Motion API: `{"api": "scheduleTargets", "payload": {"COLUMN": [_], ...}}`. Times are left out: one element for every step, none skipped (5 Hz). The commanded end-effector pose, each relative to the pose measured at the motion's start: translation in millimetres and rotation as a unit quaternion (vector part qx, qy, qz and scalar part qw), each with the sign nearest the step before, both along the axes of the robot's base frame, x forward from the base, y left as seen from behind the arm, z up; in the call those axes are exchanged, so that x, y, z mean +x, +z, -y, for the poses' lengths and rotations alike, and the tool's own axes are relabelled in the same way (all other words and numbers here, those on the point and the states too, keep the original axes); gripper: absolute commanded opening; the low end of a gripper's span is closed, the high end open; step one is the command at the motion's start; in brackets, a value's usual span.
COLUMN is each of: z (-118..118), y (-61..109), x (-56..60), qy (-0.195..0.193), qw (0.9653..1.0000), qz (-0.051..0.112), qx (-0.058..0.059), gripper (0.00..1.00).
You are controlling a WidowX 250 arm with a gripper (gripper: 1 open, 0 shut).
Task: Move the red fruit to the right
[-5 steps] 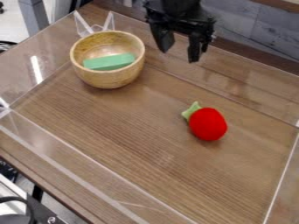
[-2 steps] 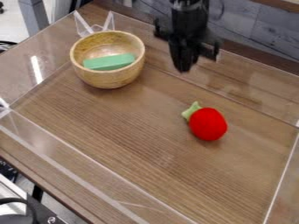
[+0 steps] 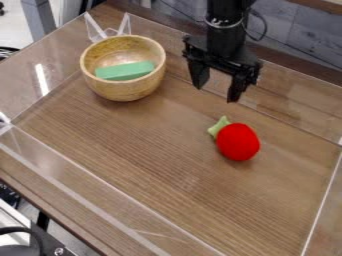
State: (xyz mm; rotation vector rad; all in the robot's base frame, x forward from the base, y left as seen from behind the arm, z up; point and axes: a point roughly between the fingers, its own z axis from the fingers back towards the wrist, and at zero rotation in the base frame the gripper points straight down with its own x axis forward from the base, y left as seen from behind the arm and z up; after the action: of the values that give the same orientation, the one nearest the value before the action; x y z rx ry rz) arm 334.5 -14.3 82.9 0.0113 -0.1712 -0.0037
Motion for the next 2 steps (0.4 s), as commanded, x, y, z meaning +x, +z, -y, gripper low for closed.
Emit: {"api": "scheduleTargets", "payload": {"z": [-5.6,-13.0], "y": [31.6,37.8], "x": [11.6,15.5], "qy": [-0.015,-0.034], "qw": [0.9989,0.9982], "qz": [0.044,0.050], "qx": [-0.004,-0.004], "gripper": [1.00,1.00]}}
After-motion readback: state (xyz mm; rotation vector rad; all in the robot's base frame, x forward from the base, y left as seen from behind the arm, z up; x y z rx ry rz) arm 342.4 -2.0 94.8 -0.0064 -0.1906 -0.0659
